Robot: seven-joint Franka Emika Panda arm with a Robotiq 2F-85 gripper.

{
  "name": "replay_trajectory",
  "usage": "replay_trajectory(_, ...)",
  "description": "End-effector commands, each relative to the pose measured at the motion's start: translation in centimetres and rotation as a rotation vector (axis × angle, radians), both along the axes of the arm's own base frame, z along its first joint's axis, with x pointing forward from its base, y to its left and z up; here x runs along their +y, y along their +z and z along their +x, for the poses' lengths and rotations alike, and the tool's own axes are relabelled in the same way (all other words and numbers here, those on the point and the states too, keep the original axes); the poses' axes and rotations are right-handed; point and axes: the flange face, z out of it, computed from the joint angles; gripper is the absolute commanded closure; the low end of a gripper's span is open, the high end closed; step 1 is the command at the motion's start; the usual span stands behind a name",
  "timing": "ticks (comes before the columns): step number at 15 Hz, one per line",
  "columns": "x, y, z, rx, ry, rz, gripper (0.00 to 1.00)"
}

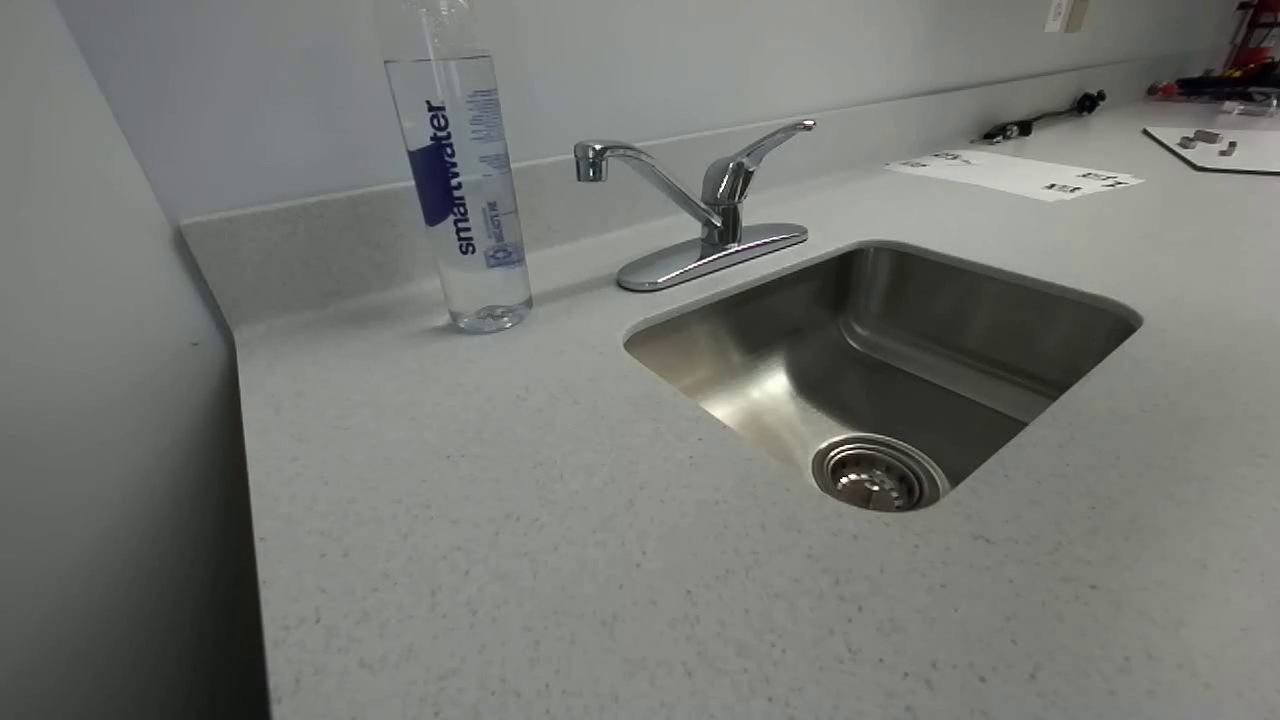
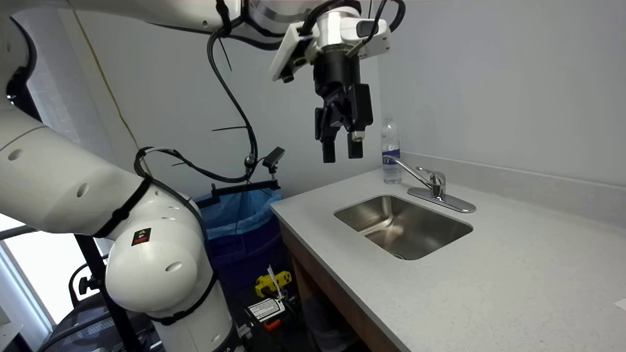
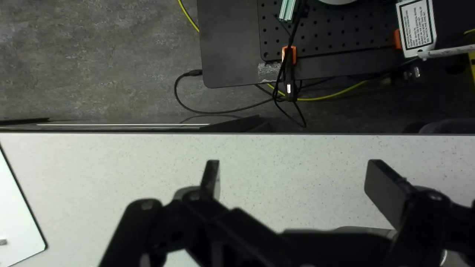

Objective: Move the tap to the right

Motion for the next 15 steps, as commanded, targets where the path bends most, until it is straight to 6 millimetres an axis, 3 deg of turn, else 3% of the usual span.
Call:
replay_trajectory(1, 0.6, -0.1, 0.0, 0.005, 0.007, 0.006, 0.00)
replay_trajectory(5, 4.3, -0.7, 0.7, 0.018, 0.052, 0.032, 0.00)
replay_trajectory(11, 13.8, -2.4, 3.3, 0.000, 0.130, 0.156, 0.00)
replay_trajectory(15, 18.7, -3.9, 5.7, -0.077, 0.173, 0.198, 0.00)
